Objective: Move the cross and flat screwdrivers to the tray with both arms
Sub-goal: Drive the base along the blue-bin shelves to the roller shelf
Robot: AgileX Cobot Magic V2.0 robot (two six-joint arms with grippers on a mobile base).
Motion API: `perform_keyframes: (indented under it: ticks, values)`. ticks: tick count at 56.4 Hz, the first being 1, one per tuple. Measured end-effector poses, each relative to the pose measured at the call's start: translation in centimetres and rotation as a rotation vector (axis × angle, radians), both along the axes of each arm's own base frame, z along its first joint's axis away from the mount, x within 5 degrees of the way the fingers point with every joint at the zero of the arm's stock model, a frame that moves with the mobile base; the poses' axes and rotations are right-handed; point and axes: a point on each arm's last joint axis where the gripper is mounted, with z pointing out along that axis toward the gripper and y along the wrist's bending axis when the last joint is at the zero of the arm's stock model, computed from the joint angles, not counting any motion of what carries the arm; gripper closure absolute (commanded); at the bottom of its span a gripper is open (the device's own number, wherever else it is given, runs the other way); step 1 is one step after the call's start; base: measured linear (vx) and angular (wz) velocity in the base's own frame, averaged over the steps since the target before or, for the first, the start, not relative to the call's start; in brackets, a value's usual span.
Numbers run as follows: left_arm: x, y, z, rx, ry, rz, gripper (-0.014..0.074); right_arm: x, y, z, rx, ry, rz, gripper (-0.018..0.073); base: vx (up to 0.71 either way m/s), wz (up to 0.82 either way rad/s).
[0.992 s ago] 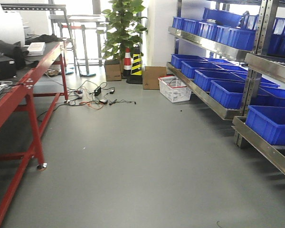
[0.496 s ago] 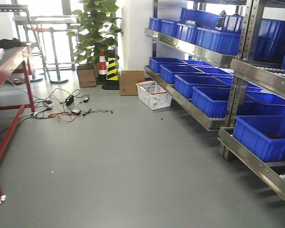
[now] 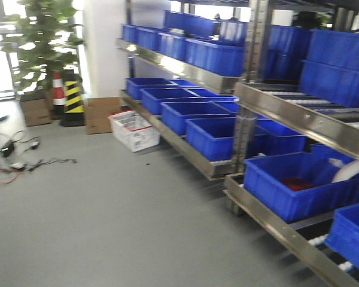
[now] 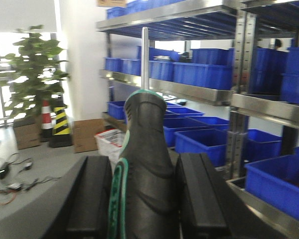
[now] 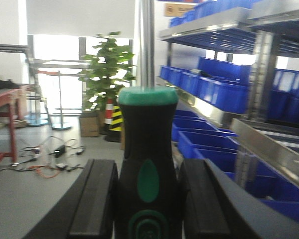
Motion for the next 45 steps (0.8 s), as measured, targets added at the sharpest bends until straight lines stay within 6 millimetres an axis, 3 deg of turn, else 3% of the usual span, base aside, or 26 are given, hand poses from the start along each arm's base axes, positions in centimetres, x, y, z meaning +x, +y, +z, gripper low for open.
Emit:
perform_keyframes:
  ticks: [45]
  values:
    - [0.0, 0.0, 0.0, 0.0, 0.0, 0.0, 0.0594, 0.03, 0.0, -0.02, 0.0, 0.001, 0.0, 0.0568, 0.32, -0.75]
